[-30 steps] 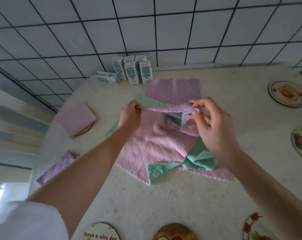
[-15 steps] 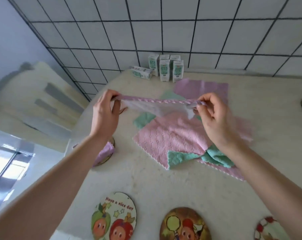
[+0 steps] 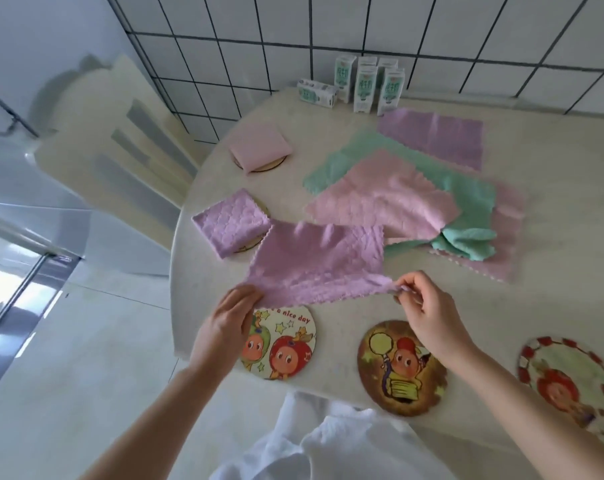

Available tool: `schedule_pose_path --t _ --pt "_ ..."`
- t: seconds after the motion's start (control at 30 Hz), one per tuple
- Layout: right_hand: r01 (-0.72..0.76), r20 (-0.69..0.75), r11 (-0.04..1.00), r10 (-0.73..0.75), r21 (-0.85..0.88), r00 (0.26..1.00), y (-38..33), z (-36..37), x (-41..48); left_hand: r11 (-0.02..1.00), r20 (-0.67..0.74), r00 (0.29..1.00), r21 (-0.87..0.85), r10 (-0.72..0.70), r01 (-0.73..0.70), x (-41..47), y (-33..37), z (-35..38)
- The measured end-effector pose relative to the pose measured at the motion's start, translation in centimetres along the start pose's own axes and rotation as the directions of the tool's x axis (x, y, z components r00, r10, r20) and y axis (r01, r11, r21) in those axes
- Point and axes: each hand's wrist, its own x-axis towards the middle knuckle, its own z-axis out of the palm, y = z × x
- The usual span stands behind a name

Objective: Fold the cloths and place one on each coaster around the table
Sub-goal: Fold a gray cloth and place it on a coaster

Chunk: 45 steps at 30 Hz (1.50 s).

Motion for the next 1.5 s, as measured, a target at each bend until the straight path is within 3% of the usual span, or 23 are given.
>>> schedule_pose_path --t 0.3,0.47,0.57,0.67,0.77,0.9,1.03,1.17,1.5 --pt "-0.047 0.046 0.988 0.055 -0.149 0.997 1.6 2.3 -10.3 0.985 0.09 0.993 -0.148 -0.077 0.09 -10.8 0.3 2.0" --pt "-0.107 0.051 0.979 0.118 -0.176 0.992 1.9 1.7 -14.1 0.984 0.145 0.987 -0.15 -0.073 0.095 -12.6 0.7 1.4" --pt "-0.134 0.017 0.969 0.14 -0.209 0.99 2.6 1.3 -14.6 0.961 0.158 0.974 -0.2 -0.162 0.192 -12.3 0.6 1.1" --pt "-0.187 0.002 0.967 0.19 -0.173 0.982 2.9 1.0 -13.7 0.852 0.22 0.908 -0.322 -0.358 0.414 -10.5 0.2 1.0" --pt "-0.283 -0.037 0.958 0.282 -0.033 0.959 3.4 1.2 -11.2 0.68 0.277 0.795 -0.412 -0.54 0.606 -7.5 -0.5 1.6" --pt "-0.404 -0.072 0.899 0.42 0.171 0.905 4.2 2.1 -6.4 0.5 0.337 0.667 -0.463 -0.665 0.732 -4.0 -1.9 3.1" --pt "-0.523 -0.036 0.776 0.57 0.352 0.821 6.0 3.7 -2.1 0.389 0.366 0.581 -0.477 -0.727 0.788 -0.8 -2.4 4.4" --pt "-0.588 -0.03 0.723 0.64 0.361 0.768 7.3 5.0 1.1 0.368 0.37 0.536 -0.435 -0.759 0.822 1.6 -2.7 5.7" --pt "-0.631 -0.012 0.751 0.645 0.195 0.764 9.5 5.4 4.6 0.387 0.352 0.497 -0.339 -0.793 0.858 4.1 -3.9 7.0"
